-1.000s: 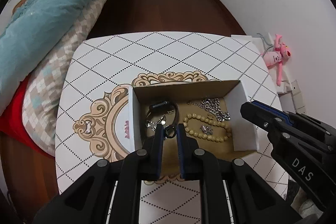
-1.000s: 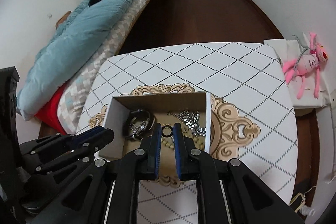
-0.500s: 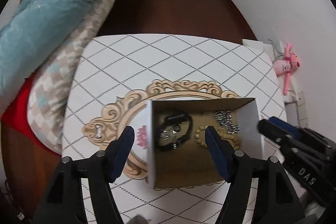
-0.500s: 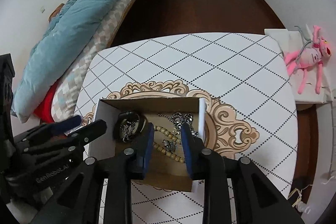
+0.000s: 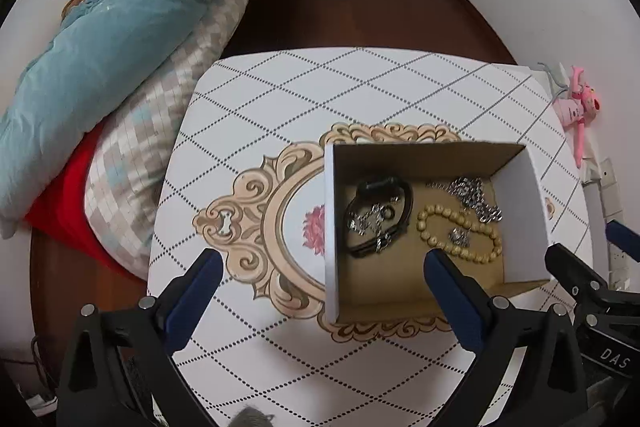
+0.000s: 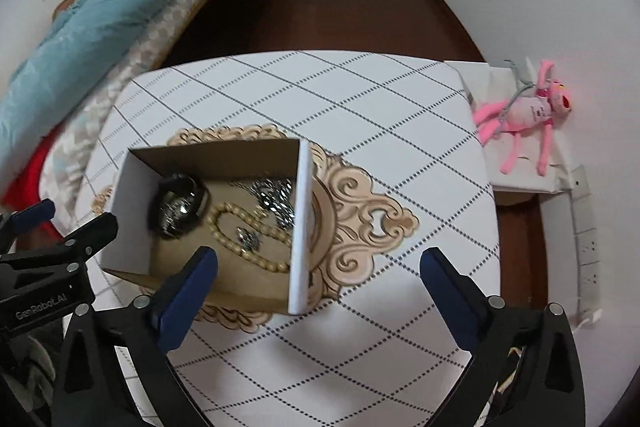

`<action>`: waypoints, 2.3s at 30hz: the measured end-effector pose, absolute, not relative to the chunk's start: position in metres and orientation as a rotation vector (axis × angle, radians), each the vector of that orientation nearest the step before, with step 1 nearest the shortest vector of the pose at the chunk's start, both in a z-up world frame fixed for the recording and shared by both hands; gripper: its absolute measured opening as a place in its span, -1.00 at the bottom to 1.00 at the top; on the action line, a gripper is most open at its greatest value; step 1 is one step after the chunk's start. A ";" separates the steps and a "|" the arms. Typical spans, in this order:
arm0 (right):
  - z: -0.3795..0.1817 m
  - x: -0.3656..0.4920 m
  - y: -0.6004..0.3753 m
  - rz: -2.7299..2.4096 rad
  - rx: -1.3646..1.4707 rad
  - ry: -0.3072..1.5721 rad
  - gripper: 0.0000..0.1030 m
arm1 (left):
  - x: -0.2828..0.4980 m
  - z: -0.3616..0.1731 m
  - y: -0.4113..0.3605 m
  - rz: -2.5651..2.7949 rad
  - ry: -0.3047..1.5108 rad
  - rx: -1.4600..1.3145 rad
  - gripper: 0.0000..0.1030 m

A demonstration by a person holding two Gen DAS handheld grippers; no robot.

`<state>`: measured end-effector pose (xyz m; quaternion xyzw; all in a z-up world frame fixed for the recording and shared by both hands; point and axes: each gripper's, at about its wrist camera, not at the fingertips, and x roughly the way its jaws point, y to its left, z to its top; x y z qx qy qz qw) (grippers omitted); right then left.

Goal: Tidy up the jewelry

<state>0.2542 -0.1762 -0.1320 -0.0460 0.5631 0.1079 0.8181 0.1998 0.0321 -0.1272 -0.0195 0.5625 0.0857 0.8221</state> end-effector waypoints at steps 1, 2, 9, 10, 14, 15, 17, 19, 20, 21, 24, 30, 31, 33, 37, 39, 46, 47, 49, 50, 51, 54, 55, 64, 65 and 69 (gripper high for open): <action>-0.133 0.253 -0.176 0.221 -0.109 1.198 0.99 | 0.198 -0.129 0.032 0.183 1.198 -0.042 0.99; -0.135 0.251 -0.176 0.212 -0.118 1.195 0.99 | 0.196 -0.130 0.031 0.185 1.200 -0.043 0.99; -0.137 0.244 -0.177 0.186 -0.131 1.185 1.00 | 0.186 -0.131 0.030 0.192 1.201 -0.047 0.99; -0.137 0.244 -0.177 0.183 -0.132 1.183 1.00 | 0.185 -0.130 0.029 0.196 1.199 -0.046 0.99; -0.128 0.237 -0.181 0.169 -0.132 1.162 1.00 | 0.175 -0.120 0.029 0.197 1.180 -0.057 0.99; -0.125 0.234 -0.183 0.165 -0.130 1.156 1.00 | 0.172 -0.116 0.029 0.204 1.168 -0.051 0.99; -0.117 0.228 -0.185 0.159 -0.128 1.139 1.00 | 0.164 -0.107 0.028 0.213 1.144 -0.047 0.99; -0.106 0.219 -0.187 0.154 -0.134 1.114 1.00 | 0.155 -0.096 0.027 0.213 1.125 -0.052 0.99; -0.101 0.215 -0.188 0.154 -0.133 1.104 1.00 | 0.149 -0.089 0.026 0.212 1.109 -0.051 0.99; -0.095 0.210 -0.189 0.154 -0.129 1.092 1.00 | 0.145 -0.084 0.026 0.214 1.101 -0.050 0.99; -0.074 0.193 -0.194 0.159 -0.106 1.057 1.00 | 0.130 -0.064 0.025 0.205 1.061 -0.052 0.99; -0.023 0.153 -0.205 0.170 -0.073 0.968 1.00 | 0.095 -0.016 0.018 0.187 0.973 -0.036 0.99; -0.015 0.146 -0.207 0.171 -0.067 0.954 1.00 | 0.087 -0.007 0.016 0.181 0.952 -0.033 0.99; 0.004 0.132 -0.210 0.169 -0.061 0.920 1.00 | 0.074 0.009 0.014 0.185 0.917 -0.026 0.99; 0.036 0.105 -0.213 0.159 -0.065 0.854 1.00 | 0.055 0.032 0.012 0.185 0.869 -0.039 0.99; 0.050 0.091 -0.215 0.153 -0.072 0.821 1.00 | 0.048 0.041 0.011 0.182 0.855 -0.045 0.99; 0.087 0.060 -0.224 0.158 -0.047 0.757 1.00 | 0.023 0.066 0.006 0.156 0.813 -0.069 0.99; 0.092 0.056 -0.225 0.159 -0.046 0.752 1.00 | 0.020 0.068 0.005 0.153 0.810 -0.071 0.99; 0.099 0.048 -0.228 0.160 -0.037 0.745 1.00 | 0.015 0.071 0.005 0.148 0.811 -0.070 0.99; 0.102 0.045 -0.230 0.162 -0.035 0.744 1.00 | 0.013 0.072 0.004 0.146 0.810 -0.074 0.99; 0.105 0.042 -0.231 0.161 -0.034 0.743 1.00 | 0.011 0.072 0.003 0.145 0.809 -0.074 0.99; 0.112 0.035 -0.235 0.160 -0.031 0.742 1.00 | 0.007 0.074 0.003 0.139 0.813 -0.080 0.99; 0.113 0.034 -0.236 0.160 -0.029 0.742 1.00 | 0.006 0.075 0.003 0.140 0.814 -0.079 0.99; 0.120 0.029 -0.239 0.151 -0.019 0.743 1.00 | 0.007 0.074 0.003 0.132 0.835 -0.083 0.99; 0.120 0.031 -0.240 0.152 -0.015 0.748 1.00 | 0.009 0.074 0.003 0.133 0.842 -0.084 0.99; 0.114 0.048 -0.237 0.139 -0.014 0.780 1.00 | 0.022 0.071 0.000 0.131 0.873 -0.077 0.99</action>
